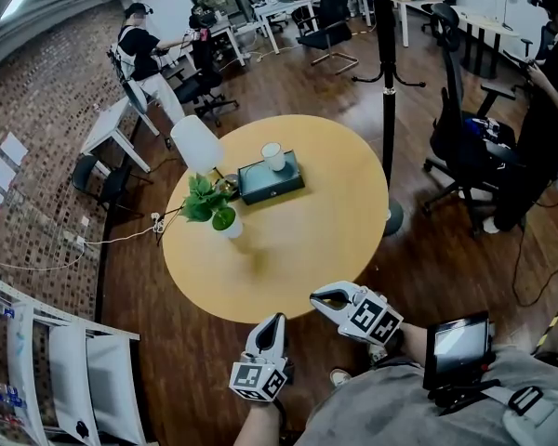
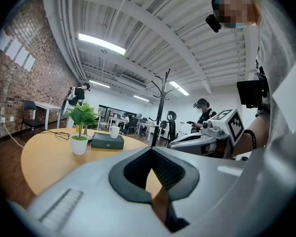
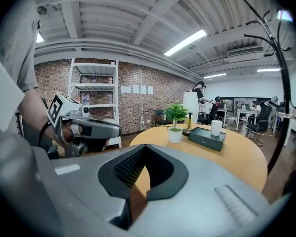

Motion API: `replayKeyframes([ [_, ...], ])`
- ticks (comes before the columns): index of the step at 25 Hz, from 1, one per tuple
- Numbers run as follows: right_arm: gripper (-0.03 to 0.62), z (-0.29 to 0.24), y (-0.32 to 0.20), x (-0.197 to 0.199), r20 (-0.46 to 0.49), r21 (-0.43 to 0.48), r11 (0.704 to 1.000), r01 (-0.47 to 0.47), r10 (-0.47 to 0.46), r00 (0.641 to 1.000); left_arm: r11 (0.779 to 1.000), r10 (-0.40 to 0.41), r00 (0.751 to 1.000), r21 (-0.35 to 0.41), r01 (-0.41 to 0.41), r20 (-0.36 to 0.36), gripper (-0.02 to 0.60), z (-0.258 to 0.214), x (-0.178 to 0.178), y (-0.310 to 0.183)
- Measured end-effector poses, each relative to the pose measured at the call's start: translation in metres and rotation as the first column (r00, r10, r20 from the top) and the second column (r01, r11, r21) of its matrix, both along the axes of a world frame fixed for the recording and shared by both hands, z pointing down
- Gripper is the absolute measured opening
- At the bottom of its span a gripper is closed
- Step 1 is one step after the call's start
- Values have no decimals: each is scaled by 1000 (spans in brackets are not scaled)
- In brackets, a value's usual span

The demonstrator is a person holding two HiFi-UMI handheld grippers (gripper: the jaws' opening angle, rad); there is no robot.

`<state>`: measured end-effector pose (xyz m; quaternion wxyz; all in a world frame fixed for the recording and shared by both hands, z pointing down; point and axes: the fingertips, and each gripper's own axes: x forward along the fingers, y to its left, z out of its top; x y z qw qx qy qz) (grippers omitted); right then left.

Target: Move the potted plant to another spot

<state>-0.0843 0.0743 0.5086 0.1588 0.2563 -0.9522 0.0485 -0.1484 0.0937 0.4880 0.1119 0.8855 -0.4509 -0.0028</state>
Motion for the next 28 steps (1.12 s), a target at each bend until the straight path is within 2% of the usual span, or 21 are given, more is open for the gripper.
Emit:
replayKeyframes([
  [28,7,-9,-2,4,-9,22,1000,-4,4,1000,1000,19,1000,14,-19,6,0,-7,9,1],
])
